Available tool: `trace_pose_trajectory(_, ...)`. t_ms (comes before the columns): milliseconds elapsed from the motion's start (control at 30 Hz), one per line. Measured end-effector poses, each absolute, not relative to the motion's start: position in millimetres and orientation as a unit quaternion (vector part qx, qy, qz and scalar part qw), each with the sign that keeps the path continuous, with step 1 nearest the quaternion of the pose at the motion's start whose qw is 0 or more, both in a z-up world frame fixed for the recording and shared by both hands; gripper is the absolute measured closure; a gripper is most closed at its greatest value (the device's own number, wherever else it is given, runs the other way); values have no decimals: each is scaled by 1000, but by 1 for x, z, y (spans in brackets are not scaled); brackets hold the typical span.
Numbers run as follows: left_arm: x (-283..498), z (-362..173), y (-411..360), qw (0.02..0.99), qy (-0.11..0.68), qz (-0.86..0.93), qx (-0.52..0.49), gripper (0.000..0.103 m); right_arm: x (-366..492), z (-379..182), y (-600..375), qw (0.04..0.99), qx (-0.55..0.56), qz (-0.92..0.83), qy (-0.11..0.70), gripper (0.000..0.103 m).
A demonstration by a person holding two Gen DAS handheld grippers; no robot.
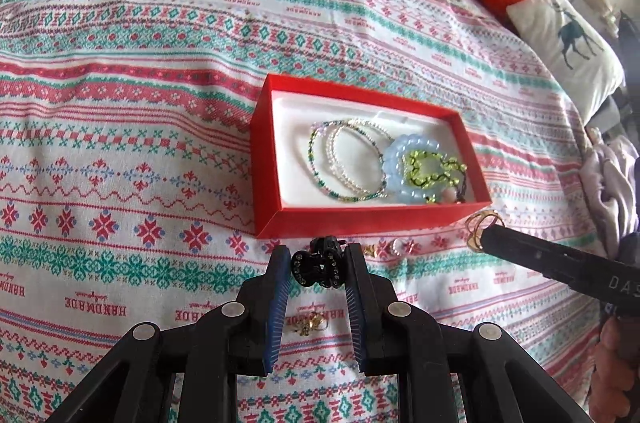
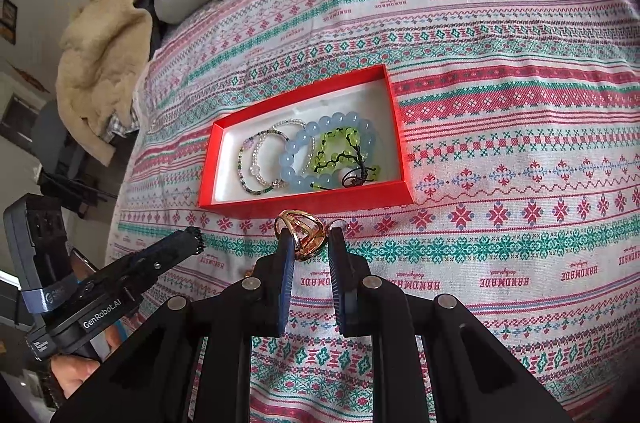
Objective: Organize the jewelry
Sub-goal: 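Lower both rings into the red box and open both tools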
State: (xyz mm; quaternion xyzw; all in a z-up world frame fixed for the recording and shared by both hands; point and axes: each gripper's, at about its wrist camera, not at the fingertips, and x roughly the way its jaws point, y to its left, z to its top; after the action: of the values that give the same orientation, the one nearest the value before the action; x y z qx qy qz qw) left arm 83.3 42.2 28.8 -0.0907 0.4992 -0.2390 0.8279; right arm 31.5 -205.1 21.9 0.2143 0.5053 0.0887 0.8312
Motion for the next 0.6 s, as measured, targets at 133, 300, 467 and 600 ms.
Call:
trace_pose_trajectory(133,88,36,26,839,474,-253,-88,81,38,23,-203,837,211,93,497,85)
trace_pose_trajectory(300,97,35,7,850,448,-269,-71,81,48,23,-201,847,201,99,483,85)
trace_pose_trajectory(467,103,29,-7,855,436,-275,-50,81,57,20,-203,851,198,98,477,85)
trace_pose_trajectory(600,108,23,-13,857,438,-268,-32,81,66,16,-205,849,196,98,480,85)
